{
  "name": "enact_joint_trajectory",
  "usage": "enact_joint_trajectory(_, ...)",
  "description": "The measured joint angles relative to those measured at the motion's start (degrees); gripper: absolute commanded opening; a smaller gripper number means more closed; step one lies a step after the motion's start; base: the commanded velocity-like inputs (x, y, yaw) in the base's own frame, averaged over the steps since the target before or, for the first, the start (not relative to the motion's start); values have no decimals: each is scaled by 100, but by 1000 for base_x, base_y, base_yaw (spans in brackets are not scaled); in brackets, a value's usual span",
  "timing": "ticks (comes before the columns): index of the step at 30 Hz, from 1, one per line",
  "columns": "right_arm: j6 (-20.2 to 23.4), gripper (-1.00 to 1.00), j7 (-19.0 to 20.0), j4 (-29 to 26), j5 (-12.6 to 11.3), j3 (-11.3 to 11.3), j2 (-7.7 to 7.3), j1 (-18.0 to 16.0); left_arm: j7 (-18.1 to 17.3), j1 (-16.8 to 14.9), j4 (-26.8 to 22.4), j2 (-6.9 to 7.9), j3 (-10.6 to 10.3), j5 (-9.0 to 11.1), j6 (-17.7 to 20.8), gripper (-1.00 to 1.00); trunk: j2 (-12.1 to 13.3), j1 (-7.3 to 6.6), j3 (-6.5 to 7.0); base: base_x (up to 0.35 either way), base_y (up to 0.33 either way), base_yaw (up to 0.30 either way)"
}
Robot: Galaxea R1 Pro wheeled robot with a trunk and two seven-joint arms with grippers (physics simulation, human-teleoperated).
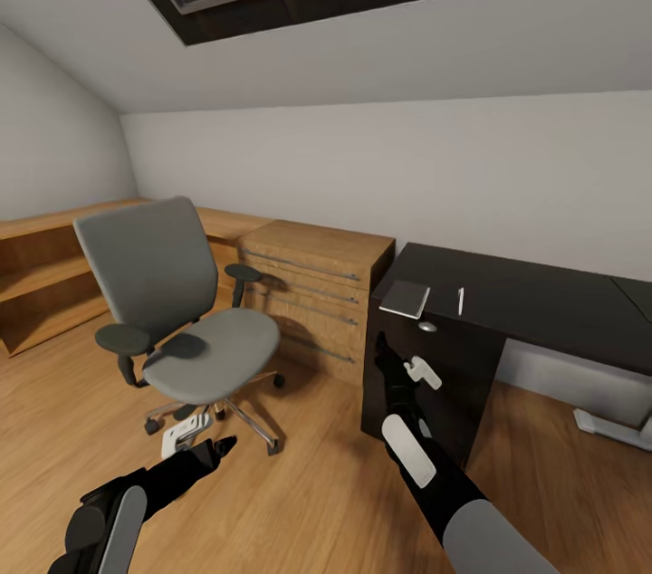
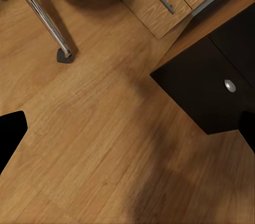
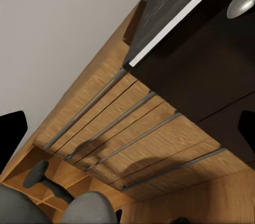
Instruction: In the bedroom, organize the workspace by keeping the computer under the desk, ensuring the monitor is on the desk, placing the keyboard on the desk next to the monitor, placing the mouse on the desk next to the keyboard, moving the folder from the swivel chair onto the desk next to the mouse, stacking the notebook on top of the folder with the pen on top of the notebook, and positioning the swivel chair next to the desk.
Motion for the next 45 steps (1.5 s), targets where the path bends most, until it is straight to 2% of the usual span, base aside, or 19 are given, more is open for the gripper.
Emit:
enact_joint_trajectory(6,47,100,-55,0,-37,-35,-7,0,3,0,11,-14,-3,-3,-5,100,241,-132,108,0,0,0)
enact_joint_trajectory(13,80,100,-141,-21,-409,-268,-28,0,-2,0,111,-25,-34,-4,-17,100,242,-132,108,0,0,0)
enact_joint_trajectory(21,119,100,-130,-59,-1272,-410,-42,0,-4,0,164,-27,-93,0,-27,100,242,-132,108,0,0,0)
enact_joint_trajectory(22,122,100,-129,-80,-1453,-418,-61,-1,-4,0,167,-27,-96,1,-29,100,242,-132,108,0,0,0)
enact_joint_trajectory(26,127,100,-123,-130,-1875,-420,-160,-1,-5,0,170,-27,-99,2,-32,100,242,-132,108,7,0,0)
enact_joint_trajectory(27,126,100,-63,-202,-2146,-418,-220,-1,-5,0,171,-27,-100,2,-34,100,242,-133,108,61,0,0)
enact_joint_trajectory(33,120,100,78,-232,-2246,-416,-243,-1,-7,0,175,-27,-101,2,-30,100,242,-134,108,152,12,0)
enact_joint_trajectory(45,115,100,136,-242,-2254,-395,-231,0,-12,0,178,-19,-99,2,-31,100,242,-134,108,120,72,0)
